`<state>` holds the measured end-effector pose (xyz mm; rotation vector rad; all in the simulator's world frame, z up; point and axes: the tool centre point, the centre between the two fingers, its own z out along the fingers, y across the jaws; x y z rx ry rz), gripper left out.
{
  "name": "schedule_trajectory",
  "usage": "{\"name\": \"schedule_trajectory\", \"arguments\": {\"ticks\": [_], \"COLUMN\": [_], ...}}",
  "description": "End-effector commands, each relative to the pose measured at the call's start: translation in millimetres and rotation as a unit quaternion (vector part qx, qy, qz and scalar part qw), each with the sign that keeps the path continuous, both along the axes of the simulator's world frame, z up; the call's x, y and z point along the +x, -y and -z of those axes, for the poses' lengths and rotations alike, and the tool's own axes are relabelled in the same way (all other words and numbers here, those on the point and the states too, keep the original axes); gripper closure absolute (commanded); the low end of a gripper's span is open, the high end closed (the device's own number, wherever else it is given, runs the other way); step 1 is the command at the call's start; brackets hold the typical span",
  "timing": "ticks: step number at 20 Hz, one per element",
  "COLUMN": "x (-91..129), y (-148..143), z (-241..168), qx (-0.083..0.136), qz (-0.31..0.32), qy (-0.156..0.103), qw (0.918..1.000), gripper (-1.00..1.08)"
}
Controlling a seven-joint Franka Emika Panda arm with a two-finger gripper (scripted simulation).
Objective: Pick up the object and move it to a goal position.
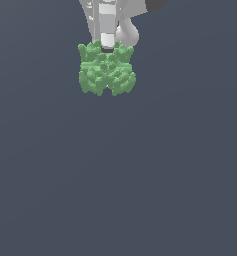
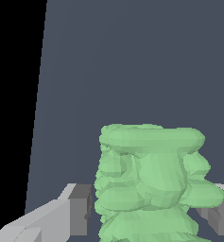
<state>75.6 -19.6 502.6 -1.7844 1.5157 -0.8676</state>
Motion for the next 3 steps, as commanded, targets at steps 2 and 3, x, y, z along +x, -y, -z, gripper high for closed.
{"name": "schedule_trajectory", "arguments": {"ticks": [2, 3], "x": [-2.2, -2.2], "y": [-0.1, 0.0], "z": [-5.9, -5.9], "qx": [0.000, 0.000], "qz": [-0.001, -0.001], "qy": [0.007, 0.007], "qw": [1.0000, 1.0000], "gripper": [1.08, 1.08]}}
